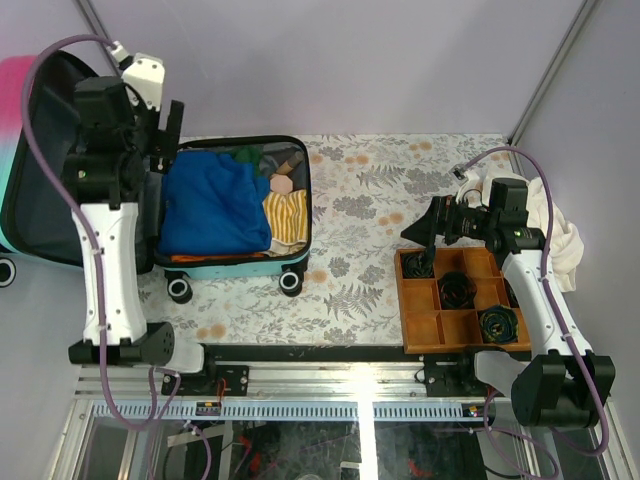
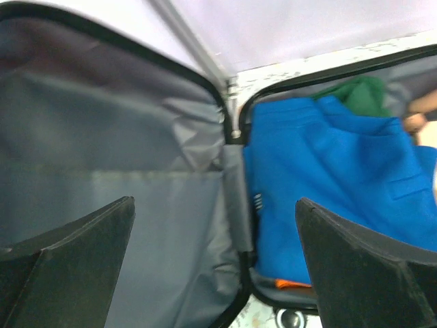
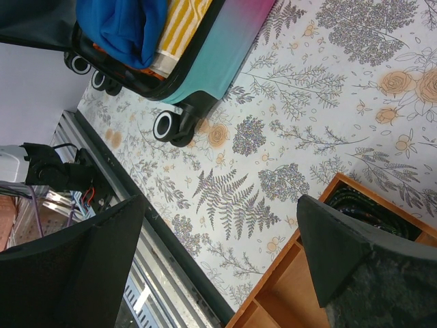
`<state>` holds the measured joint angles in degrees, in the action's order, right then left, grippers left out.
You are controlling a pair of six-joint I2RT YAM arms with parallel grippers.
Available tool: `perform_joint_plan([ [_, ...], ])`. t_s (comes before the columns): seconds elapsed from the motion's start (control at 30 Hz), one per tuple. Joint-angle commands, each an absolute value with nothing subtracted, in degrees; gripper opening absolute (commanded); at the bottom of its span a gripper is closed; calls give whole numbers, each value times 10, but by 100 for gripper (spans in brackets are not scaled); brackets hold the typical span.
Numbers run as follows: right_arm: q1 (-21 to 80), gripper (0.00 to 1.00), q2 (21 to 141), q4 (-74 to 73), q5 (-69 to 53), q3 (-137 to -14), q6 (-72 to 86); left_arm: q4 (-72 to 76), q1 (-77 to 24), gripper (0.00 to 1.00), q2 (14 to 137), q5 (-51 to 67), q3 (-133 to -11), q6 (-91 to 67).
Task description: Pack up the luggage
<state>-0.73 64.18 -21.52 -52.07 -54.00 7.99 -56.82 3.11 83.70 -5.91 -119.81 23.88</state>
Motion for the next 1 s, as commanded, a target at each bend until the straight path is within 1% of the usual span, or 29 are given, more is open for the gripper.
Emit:
perform_joint_plan([
  [0.0,-3,100,633,-201,-537,-549,84,-523,51,100,783,-227,-1152,290],
  [0.1,-3,100,627,-202,-537,-545,83,-448,69,100,751,-307,-1092,387],
  [0.2,-3,100,622,-202,-537,-543,83,-385,101,100,735,-338,-1051,465],
  [0.33,-3,100,622,-196,-542,-542,88,-346,160,97,737,-321,-1041,523],
  [0.57,-3,100,617,-192,-545,-537,90,-291,212,83,755,-291,-1029,599],
  [0.67,-3,100,614,-191,-545,-535,90,-301,220,73,768,-281,-1042,605],
  [0.8,-3,100,613,-190,-545,-535,90,-316,221,50,777,-268,-1048,600],
  [0.97,-3,100,613,-188,-545,-534,91,-313,222,34,787,-270,-1048,608],
])
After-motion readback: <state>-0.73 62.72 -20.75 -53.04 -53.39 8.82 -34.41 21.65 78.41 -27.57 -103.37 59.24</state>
